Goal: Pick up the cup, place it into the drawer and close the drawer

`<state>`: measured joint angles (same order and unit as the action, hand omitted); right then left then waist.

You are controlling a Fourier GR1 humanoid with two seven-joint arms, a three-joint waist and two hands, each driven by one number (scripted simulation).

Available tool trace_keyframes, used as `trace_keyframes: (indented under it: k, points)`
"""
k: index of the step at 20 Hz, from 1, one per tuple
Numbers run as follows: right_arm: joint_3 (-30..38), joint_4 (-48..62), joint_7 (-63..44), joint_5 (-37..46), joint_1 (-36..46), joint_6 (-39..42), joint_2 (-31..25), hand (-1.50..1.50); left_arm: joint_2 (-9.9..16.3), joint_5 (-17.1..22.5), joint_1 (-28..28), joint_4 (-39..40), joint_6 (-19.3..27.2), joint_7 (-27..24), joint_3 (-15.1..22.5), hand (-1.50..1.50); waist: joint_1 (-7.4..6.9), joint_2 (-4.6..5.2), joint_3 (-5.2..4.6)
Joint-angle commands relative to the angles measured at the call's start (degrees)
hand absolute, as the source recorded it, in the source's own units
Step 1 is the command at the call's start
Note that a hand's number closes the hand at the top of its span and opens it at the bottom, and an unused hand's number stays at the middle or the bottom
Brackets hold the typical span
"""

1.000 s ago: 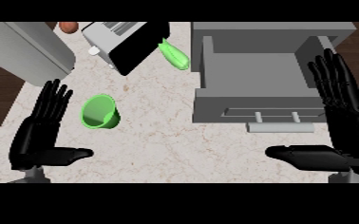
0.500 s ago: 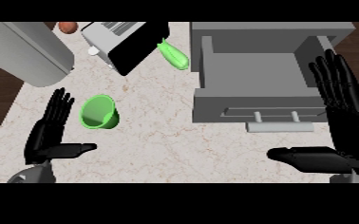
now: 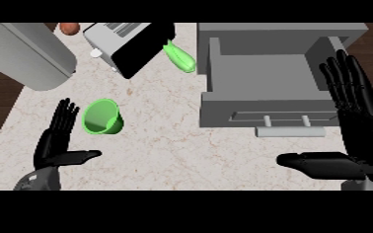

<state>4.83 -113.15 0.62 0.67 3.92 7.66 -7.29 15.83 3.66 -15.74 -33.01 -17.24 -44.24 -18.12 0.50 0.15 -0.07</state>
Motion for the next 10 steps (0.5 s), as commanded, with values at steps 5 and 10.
trace_keyframes:
  k: [5, 10]
  points:
    - [-2.3, 1.6, 3.0, 2.5, -1.8, -0.1, 1.8, -1.5, 3.9, -1.8, -7.2, 18.2, -2.6, -12.4, -1.7, -1.5, 0.5, 0.22, -0.07]
    - [-1.6, 0.4, 1.9, 0.9, -2.6, 0.8, 1.5, -1.5, 0.6, -3.5, -7.9, 20.8, 1.0, -15.7, -0.5, -1.5, 0.79, 0.27, -0.1]
